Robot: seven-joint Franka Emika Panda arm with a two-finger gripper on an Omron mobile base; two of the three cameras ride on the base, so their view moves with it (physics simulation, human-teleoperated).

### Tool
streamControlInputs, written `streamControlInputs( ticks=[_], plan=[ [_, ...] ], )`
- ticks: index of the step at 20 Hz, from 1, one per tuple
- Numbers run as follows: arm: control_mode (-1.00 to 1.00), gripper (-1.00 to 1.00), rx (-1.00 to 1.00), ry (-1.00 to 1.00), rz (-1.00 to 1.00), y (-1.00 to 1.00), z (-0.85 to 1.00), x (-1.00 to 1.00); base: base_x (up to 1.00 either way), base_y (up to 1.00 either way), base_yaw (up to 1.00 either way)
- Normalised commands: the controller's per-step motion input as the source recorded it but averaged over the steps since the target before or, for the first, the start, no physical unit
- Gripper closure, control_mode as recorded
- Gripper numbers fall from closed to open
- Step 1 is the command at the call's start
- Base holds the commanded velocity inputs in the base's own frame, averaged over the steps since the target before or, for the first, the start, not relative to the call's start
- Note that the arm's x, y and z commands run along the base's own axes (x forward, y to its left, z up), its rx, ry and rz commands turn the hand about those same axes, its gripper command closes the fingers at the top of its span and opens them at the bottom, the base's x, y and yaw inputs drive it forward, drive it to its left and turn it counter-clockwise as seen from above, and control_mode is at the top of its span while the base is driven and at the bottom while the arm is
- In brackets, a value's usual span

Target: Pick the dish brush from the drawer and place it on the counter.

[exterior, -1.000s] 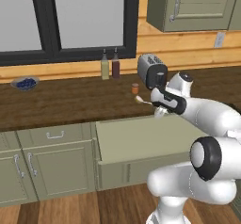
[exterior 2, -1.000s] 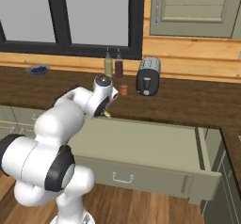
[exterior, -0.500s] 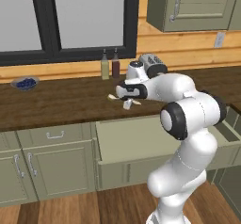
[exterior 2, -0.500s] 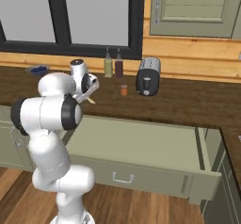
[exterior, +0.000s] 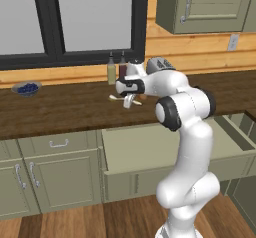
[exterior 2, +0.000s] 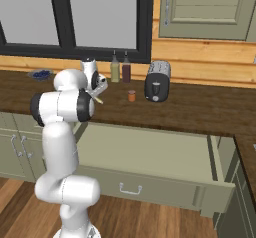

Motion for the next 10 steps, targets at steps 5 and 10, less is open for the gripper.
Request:
streamControlInputs(
  ticks=[5, 10],
  plan=[
    [-1.0, 1.0, 0.0, -0.07, 0.02, 0.0, -0.67, 0.56, 0.0, 0.0, 0.0],
    [-1.0, 1.0, 0.0, -0.08, 0.0, 0.0, -0.68, 0.41, 0.0, 0.0, 0.0]
  ],
)
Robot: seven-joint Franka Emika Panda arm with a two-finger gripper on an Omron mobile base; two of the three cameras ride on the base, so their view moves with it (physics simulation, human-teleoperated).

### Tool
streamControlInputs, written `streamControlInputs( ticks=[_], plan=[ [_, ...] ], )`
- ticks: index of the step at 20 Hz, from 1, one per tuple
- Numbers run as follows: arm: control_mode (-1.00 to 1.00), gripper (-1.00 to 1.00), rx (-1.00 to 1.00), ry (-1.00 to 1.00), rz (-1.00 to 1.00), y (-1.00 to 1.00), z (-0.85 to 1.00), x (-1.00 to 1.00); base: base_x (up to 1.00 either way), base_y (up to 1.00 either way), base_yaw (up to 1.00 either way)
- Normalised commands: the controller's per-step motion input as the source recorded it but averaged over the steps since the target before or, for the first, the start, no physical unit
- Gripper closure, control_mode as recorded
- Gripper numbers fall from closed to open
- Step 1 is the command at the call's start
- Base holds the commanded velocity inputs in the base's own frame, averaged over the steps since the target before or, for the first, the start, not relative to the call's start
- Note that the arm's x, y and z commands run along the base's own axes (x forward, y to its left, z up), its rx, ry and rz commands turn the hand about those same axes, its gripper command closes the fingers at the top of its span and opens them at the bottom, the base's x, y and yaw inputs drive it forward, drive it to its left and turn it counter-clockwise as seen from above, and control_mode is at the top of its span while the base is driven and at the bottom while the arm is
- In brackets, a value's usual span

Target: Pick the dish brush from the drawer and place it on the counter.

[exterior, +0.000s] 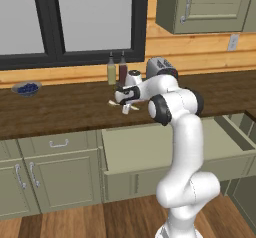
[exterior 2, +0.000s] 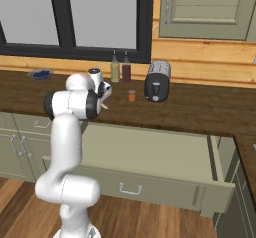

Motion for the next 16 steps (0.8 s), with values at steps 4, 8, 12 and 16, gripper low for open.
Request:
streamControlInputs(
  ticks=[4, 8, 12, 16],
  plan=[
    [-1.0, 1.0, 0.0, -0.08, 0.0, 0.0, -0.48, 0.47, 0.0, 0.0, 0.0],
    [-1.0, -1.0, 0.0, -0.1, 0.0, 0.01, -0.51, 0.46, 0.0, 0.0, 0.0],
    [-1.0, -1.0, 0.01, -0.08, 0.0, 0.0, -0.26, 0.41, 0.0, 0.0, 0.0],
    [-1.0, -1.0, 0.0, -0.05, 0.0, -0.02, 0.0, 0.02, 0.0, 0.0, 0.0]
  ],
)
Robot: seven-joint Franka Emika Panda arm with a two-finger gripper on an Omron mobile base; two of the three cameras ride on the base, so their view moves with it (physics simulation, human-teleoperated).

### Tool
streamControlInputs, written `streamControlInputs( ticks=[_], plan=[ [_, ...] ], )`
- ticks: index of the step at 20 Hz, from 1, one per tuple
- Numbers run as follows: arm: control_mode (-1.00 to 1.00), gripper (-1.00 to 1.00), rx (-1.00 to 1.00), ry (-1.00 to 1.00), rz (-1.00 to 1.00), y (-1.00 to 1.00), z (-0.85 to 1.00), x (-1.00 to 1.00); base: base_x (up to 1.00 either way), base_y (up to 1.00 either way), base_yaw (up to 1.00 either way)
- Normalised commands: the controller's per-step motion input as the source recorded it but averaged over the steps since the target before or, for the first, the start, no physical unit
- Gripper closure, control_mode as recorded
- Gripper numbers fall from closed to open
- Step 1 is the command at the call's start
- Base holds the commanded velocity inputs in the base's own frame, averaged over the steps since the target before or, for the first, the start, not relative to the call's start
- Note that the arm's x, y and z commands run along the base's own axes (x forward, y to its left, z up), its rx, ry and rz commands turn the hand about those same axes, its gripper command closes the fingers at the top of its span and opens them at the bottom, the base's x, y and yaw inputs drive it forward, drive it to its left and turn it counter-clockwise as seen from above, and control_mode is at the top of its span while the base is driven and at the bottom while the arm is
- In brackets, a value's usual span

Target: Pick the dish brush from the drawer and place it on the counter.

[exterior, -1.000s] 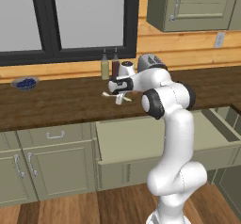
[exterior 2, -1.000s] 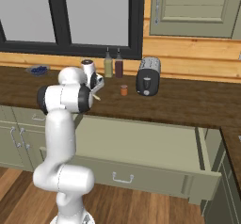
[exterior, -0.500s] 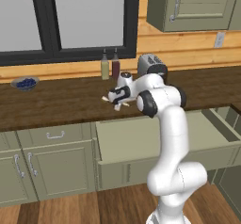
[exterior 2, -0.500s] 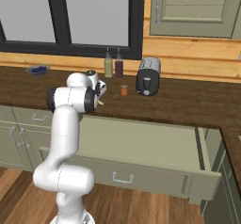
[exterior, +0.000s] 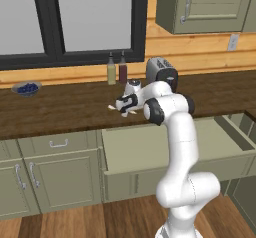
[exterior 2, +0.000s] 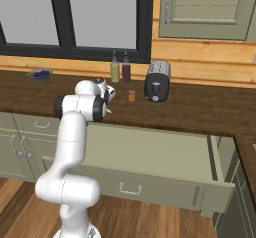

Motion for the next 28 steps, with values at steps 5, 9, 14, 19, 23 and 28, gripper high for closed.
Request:
streamControlInputs(
  ticks=[5, 9, 14, 19, 23, 28],
  plan=[
    [-1.0, -1.0, 0.05, -0.18, 0.0, -0.32, 0.19, -0.68, 0.0, 0.0, 0.0],
    [-1.0, -1.0, 0.18, -0.16, -0.02, -0.56, 0.41, -1.0, 0.0, 0.0, 0.0],
    [-1.0, -1.0, 0.07, -0.03, -0.07, -0.55, 0.53, -1.0, 0.0, 0.0, 0.0],
    [-1.0, -1.0, 0.0, -0.01, -0.03, -0.53, 0.91, -1.0, 0.0, 0.0, 0.0],
    [-1.0, -1.0, 0.0, 0.03, -0.05, -0.56, 1.0, -0.99, 0.0, 0.0, 0.0],
    [-1.0, -1.0, 0.11, 0.13, -0.21, -0.14, 1.0, -1.0, 0.0, 0.0, 0.0]
  ],
)
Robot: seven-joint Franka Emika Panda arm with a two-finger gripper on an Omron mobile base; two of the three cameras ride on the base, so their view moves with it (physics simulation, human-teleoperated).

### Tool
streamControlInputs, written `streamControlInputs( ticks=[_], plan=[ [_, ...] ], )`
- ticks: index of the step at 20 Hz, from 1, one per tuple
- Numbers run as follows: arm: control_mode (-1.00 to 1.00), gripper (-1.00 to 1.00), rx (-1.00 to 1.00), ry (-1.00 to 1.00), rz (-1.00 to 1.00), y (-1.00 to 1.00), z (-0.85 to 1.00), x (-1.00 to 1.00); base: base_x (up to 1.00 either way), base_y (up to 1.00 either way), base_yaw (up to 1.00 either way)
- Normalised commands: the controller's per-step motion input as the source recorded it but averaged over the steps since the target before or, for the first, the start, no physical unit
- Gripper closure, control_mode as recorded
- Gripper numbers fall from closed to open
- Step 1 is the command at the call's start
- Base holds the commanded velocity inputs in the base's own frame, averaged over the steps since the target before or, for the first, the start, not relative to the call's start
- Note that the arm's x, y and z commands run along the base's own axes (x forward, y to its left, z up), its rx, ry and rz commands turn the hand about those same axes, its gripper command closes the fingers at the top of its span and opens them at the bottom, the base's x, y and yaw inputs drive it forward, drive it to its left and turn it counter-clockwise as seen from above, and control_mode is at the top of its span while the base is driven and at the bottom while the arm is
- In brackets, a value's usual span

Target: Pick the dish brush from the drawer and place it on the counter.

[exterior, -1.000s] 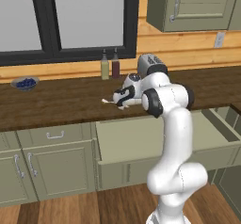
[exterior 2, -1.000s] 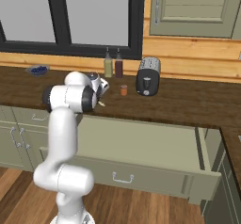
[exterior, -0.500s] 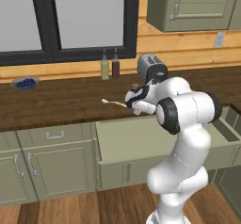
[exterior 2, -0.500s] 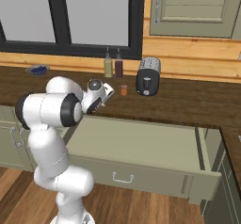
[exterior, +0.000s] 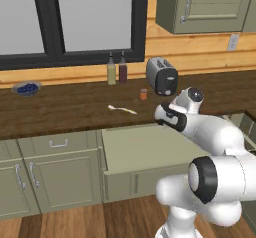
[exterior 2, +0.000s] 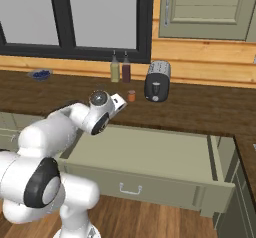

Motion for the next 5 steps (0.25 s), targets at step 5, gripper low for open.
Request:
streamControlInputs(
  ticks=[5],
  plan=[
    [-1.0, -1.0, 0.19, 0.21, -0.33, 0.01, 0.98, -0.73, 0.0, 0.0, 0.0]
  ],
)
